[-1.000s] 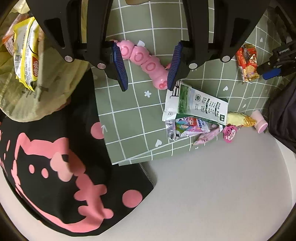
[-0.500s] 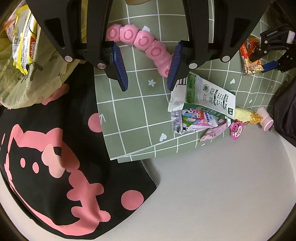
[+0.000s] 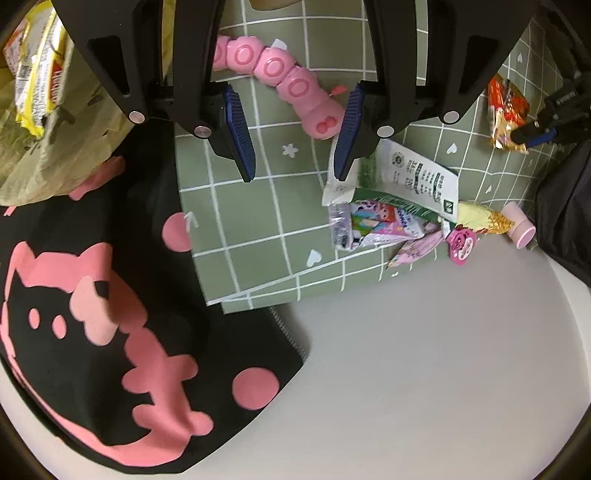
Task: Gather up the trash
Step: 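Move the left tool back to the table and grasp the red-gold snack packet, then grasp the white milk carton with the right tool while the left tool holds the red packet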
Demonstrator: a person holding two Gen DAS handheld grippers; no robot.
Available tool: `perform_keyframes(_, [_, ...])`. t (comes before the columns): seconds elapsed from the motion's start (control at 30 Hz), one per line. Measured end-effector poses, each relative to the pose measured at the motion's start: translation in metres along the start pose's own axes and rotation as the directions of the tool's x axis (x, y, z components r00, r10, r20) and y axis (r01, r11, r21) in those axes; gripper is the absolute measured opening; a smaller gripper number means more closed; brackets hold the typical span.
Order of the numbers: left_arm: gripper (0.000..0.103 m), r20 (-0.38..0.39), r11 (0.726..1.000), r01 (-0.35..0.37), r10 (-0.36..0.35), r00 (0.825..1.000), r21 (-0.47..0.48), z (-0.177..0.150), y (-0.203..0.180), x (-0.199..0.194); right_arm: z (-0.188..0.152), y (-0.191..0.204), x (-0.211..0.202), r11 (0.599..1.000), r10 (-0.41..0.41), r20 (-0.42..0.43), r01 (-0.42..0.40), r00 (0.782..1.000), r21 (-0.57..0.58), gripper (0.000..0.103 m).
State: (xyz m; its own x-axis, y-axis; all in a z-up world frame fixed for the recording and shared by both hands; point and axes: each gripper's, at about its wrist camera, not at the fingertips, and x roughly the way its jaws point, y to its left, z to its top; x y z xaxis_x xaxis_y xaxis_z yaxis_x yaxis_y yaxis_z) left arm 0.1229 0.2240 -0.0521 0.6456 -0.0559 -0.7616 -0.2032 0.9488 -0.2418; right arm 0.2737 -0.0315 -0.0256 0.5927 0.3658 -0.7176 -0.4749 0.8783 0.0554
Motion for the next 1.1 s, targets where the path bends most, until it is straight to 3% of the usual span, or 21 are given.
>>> perform_keyframes(0.37, [0.016,0.060,1.000,-0.018,0.019,0.998,-0.024,0.016,0.010,-0.020,0.003,0.039,0.027,0.985,0.111,-0.017,-0.112,0.994,-0.131,0.042])
perform_keyframes(0.53, [0.016,0.091,0.999,-0.042,0.045,0.995,-0.033,0.026,0.018,-0.030,0.026,0.066,0.048,0.954,0.173,-0.048,-0.179,0.984,-0.241,0.042])
perform_keyframes(0.73, [0.016,0.093,0.997,-0.072,0.074,0.993,-0.026,0.031,0.027,-0.030,0.027,0.077,0.053,0.925,0.228,-0.099,-0.247,0.969,-0.290,0.042])
perform_keyframes(0.83, [0.016,0.101,0.997,-0.067,0.070,0.992,-0.034,0.033,0.031,-0.030,0.018,0.093,0.055,0.894,0.214,-0.130,-0.247,0.968,-0.373,0.051])
perform_keyframes(1.1, [0.016,0.106,0.995,-0.058,0.066,0.992,-0.079,0.037,0.047,-0.026,0.015,0.110,0.073,0.861,0.154,-0.140,-0.202,0.978,-0.467,0.052])
